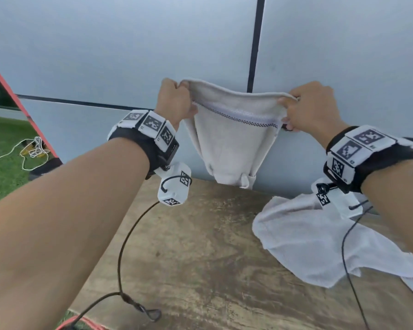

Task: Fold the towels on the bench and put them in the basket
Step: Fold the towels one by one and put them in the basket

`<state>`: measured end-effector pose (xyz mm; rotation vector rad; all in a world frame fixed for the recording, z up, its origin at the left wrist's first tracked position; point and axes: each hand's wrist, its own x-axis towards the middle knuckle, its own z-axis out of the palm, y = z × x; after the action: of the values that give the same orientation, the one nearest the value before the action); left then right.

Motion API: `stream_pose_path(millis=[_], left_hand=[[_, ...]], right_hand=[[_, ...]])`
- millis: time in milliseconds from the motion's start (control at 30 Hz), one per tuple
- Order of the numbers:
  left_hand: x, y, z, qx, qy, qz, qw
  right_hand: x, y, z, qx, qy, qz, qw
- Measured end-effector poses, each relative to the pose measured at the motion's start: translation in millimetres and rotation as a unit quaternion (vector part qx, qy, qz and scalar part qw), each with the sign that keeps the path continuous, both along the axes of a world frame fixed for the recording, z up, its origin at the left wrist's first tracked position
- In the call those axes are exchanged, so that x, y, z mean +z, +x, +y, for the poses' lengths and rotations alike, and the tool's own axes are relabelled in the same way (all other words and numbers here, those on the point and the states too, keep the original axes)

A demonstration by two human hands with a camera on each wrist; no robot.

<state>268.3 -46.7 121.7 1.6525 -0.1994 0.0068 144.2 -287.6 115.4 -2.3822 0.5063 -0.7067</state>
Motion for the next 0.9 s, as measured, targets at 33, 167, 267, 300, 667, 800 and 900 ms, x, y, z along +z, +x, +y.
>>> stream_pose_path(millis=[33,167,267,300,667,800,900], left_hand=[[1.4,0.7,-0.1,0.001,0.006,-0.032,0.999],[-4.5,-1.6,13.4,-0.004,0.084,-0.072,0.994],[-4.5,-7.4,25.7,-0.036,0.076,-0.057,0.995],[-1.3,-9.1,28.6,-0.043,0.066,-0.06,0.995],[12.1,-13.6,53.7,-0.057,0.132,-0.069,0.987],[16.3,-16.0,52.6,-0.033,0.114,-0.113,0.986],[18.4,-16.5,46.7,-0.024,0.127,-0.118,0.985]], right_hand=[[2.3,-1.7,-3.2,-0.004,-0.004,-0.02,1.0],[6.3,-18.0,-7.8,-0.004,-0.04,-0.026,0.999],[6.7,-22.7,-11.1,0.001,-0.008,0.015,1.0],[9.5,-21.6,-11.4,0.002,0.002,0.005,1.0],[26.0,-14.5,8.3,0.014,0.037,-0.103,0.994],[25.2,-17.5,6.5,0.002,-0.014,-0.158,0.987],[26.4,-18.7,3.9,0.003,-0.003,-0.144,0.99]])
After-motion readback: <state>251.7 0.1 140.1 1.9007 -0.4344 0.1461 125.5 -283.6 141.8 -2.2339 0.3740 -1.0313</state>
